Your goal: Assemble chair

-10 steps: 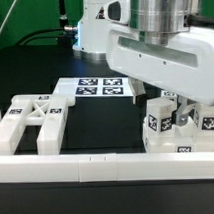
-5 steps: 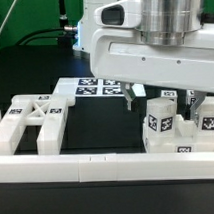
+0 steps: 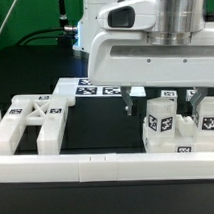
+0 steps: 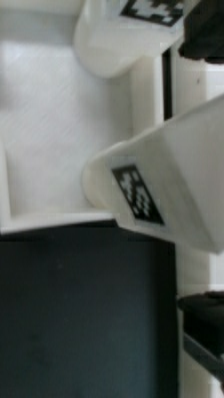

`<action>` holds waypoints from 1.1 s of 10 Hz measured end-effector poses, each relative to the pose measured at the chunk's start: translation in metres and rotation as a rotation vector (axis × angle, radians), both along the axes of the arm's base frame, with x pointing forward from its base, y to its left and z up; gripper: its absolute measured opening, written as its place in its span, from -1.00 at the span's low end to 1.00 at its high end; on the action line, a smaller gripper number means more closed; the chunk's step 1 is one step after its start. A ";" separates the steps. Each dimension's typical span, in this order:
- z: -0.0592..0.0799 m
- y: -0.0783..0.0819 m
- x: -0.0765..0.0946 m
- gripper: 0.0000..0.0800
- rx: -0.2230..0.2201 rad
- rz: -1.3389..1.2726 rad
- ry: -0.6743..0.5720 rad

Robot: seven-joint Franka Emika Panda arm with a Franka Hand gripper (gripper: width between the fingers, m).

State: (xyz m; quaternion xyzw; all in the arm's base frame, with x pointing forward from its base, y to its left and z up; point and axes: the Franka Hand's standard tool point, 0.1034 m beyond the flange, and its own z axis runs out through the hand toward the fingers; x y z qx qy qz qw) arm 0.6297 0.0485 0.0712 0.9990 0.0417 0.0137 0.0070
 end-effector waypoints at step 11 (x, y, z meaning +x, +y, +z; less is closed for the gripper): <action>0.001 0.001 0.001 -0.28 -0.005 -0.032 -0.003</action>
Offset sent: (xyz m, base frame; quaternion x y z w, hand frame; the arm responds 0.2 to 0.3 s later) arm -0.0005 0.0085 0.0023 -0.0073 0.0053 -0.1736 0.9848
